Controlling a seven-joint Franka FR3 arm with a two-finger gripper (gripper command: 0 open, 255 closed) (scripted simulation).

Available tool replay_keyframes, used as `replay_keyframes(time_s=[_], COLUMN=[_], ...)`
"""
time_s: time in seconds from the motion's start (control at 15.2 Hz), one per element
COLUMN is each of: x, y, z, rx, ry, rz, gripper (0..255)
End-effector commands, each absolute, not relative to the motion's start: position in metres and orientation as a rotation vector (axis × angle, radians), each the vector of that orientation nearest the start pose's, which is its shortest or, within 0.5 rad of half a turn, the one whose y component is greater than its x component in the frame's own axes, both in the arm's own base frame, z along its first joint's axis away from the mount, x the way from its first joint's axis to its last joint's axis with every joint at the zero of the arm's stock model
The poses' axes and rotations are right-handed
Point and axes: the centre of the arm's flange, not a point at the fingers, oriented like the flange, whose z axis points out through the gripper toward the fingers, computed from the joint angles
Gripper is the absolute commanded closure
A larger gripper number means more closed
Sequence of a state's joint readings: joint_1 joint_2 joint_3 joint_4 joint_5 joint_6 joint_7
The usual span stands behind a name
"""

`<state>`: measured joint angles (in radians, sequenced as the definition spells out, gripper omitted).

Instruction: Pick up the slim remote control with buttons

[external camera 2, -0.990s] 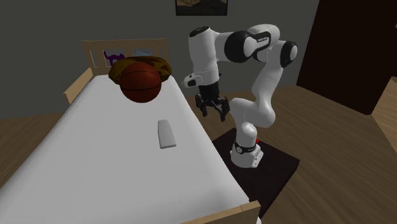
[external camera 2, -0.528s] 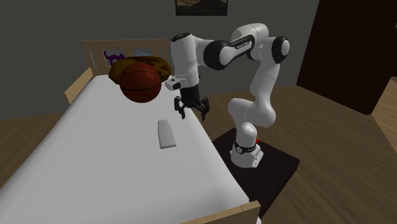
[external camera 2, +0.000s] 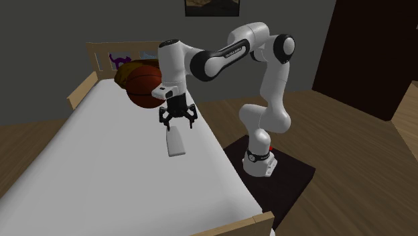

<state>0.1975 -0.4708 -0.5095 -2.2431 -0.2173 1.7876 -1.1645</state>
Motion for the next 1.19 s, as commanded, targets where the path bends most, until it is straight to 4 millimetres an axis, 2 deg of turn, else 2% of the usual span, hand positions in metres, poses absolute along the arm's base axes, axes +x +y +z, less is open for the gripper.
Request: replay_keyframes(time_s=[0.0,0.07,0.53,0.66,0.73,1.12], x=[0.414,0.416,0.416,0.416,0.416,0.416], y=[-0.180,-0.181,-0.181,-0.181,-0.181,-0.182], z=[0.517,0.517,0.477,0.477,0.477,0.477], rx=[-2.684,-2.677,-2.677,-2.677,-2.677,-2.677], ry=[-1.609,-1.623,-1.623,-1.623,-1.623,-1.623], rz=[-0.002,-0.004,-0.004,-0.004,-0.004,-0.004], gripper=[0,0,0,0,255,255])
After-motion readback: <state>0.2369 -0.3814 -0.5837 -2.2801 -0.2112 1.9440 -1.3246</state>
